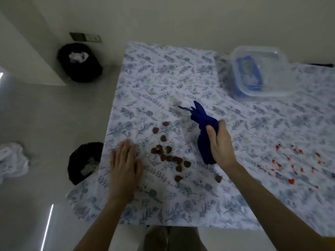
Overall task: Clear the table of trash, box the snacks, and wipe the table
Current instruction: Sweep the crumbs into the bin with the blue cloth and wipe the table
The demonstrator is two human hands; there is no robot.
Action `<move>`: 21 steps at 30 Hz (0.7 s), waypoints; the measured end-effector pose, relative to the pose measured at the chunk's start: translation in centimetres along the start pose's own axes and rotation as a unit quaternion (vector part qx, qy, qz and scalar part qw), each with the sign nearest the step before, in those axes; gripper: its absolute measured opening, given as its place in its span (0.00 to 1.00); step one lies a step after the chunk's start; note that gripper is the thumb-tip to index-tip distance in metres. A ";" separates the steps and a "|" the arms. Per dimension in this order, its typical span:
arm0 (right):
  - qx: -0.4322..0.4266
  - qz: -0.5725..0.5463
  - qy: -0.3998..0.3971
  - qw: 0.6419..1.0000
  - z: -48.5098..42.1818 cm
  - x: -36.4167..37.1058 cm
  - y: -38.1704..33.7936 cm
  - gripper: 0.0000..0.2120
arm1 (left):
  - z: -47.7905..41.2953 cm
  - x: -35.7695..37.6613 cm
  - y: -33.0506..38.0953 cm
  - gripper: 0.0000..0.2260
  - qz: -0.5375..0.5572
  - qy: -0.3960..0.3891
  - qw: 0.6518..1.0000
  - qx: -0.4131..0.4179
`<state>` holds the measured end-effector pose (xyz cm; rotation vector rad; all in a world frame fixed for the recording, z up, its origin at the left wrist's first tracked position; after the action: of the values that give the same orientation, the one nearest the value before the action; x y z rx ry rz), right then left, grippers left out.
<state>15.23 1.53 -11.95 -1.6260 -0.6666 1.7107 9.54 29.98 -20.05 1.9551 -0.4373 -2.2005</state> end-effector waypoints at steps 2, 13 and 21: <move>0.018 -0.004 0.041 0.999 1.6 -3.0 1.5 0.17 | 0.0 0.0 0.0 0.23 0.000 0.008 1.000 0.006; 0.074 0.269 0.037 0.960 8.2 -3.1 11.3 0.23 | 0.1 0.3 -0.7 0.23 0.001 0.014 1.000 -0.009; 0.049 0.251 0.027 0.967 6.5 3.5 6.2 0.32 | 0.1 0.5 -1.0 0.22 0.005 0.032 0.999 -0.012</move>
<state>8.05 0.72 -18.32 -1.8688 -0.1395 1.9996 9.42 30.76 -20.78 1.9994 -0.4091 -2.1211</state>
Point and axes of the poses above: each hand's wrist, its own z-axis away from the middle knuckle, its own x-axis out of the palm, y = z × x, the point moved 3 cm from there along -z, towards the middle knuckle, and after that the axes turned 8 degrees about -y, right-handed, at the moved point
